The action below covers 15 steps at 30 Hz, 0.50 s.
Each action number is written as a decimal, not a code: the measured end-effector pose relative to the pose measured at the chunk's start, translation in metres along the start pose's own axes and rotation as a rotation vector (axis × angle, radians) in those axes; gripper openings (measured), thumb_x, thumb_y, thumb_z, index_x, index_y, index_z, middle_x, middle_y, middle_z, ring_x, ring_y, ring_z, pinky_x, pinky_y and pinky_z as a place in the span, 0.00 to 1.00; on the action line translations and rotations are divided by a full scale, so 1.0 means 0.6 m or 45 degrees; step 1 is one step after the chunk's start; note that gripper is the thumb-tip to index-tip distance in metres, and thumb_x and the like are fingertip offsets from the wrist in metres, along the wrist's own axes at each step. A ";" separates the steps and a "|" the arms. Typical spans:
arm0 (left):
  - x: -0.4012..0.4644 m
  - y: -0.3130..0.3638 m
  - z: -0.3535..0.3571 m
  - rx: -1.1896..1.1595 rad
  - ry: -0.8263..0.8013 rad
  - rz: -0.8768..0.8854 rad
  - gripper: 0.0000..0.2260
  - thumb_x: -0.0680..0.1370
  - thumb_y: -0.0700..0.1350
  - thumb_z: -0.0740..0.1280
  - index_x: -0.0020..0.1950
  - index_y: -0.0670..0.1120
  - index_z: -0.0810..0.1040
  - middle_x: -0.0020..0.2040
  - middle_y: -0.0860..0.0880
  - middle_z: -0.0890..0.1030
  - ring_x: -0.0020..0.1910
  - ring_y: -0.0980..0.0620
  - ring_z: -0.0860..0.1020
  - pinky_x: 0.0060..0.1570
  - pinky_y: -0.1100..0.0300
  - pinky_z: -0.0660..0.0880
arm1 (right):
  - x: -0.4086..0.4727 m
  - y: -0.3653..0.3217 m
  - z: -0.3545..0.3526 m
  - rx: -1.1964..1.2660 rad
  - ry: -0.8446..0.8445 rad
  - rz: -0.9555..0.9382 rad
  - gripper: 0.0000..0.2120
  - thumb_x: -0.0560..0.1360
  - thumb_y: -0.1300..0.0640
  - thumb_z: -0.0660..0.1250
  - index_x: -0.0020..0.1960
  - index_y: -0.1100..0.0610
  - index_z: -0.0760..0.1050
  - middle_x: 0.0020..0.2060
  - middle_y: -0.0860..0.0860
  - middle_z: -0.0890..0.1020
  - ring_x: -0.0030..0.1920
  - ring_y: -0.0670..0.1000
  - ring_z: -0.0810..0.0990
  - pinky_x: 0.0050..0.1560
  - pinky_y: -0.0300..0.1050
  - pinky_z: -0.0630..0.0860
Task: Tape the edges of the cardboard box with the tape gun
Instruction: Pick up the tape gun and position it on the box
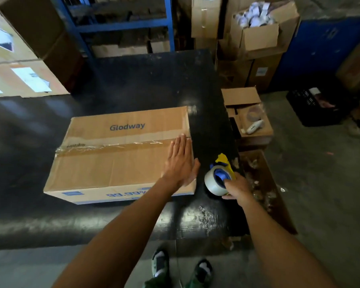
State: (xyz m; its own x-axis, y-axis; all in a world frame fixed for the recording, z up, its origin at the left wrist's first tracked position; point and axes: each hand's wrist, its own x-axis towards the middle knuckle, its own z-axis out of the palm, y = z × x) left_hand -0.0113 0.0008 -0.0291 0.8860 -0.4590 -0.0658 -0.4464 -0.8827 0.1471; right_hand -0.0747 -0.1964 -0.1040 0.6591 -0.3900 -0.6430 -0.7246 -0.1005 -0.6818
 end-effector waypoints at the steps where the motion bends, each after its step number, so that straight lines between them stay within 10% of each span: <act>1: -0.001 -0.002 -0.002 -0.028 -0.002 -0.004 0.36 0.79 0.59 0.40 0.81 0.38 0.45 0.81 0.38 0.43 0.81 0.42 0.40 0.79 0.48 0.37 | -0.007 -0.010 -0.003 0.204 -0.075 0.056 0.15 0.76 0.63 0.62 0.60 0.50 0.73 0.59 0.56 0.76 0.54 0.60 0.79 0.39 0.54 0.83; 7: -0.006 -0.020 -0.036 -0.926 0.029 -0.140 0.25 0.84 0.54 0.59 0.79 0.43 0.63 0.80 0.46 0.59 0.79 0.52 0.54 0.78 0.54 0.47 | -0.062 -0.103 -0.026 0.732 -0.266 0.019 0.17 0.77 0.59 0.62 0.64 0.48 0.74 0.50 0.56 0.80 0.44 0.54 0.78 0.36 0.46 0.72; 10: -0.008 -0.040 -0.077 -1.720 0.119 -0.386 0.13 0.83 0.50 0.63 0.58 0.45 0.83 0.60 0.47 0.82 0.60 0.51 0.77 0.65 0.56 0.72 | -0.091 -0.161 -0.030 0.736 -0.443 -0.205 0.26 0.69 0.62 0.65 0.67 0.54 0.73 0.51 0.56 0.82 0.47 0.55 0.79 0.44 0.49 0.71; 15: -0.001 -0.139 -0.149 -2.174 0.135 -0.658 0.26 0.85 0.55 0.54 0.49 0.37 0.82 0.43 0.38 0.86 0.36 0.47 0.84 0.41 0.55 0.82 | -0.165 -0.276 0.043 0.506 -0.414 -0.688 0.34 0.57 0.66 0.65 0.62 0.48 0.77 0.54 0.54 0.83 0.55 0.55 0.81 0.54 0.51 0.76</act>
State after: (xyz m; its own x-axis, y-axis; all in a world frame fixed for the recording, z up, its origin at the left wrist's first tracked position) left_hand 0.0367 0.0837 0.0468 0.9142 -0.1286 -0.3844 0.4029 0.1841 0.8965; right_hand -0.0147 -0.1177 0.0635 0.9739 -0.0832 -0.2113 -0.1961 0.1609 -0.9673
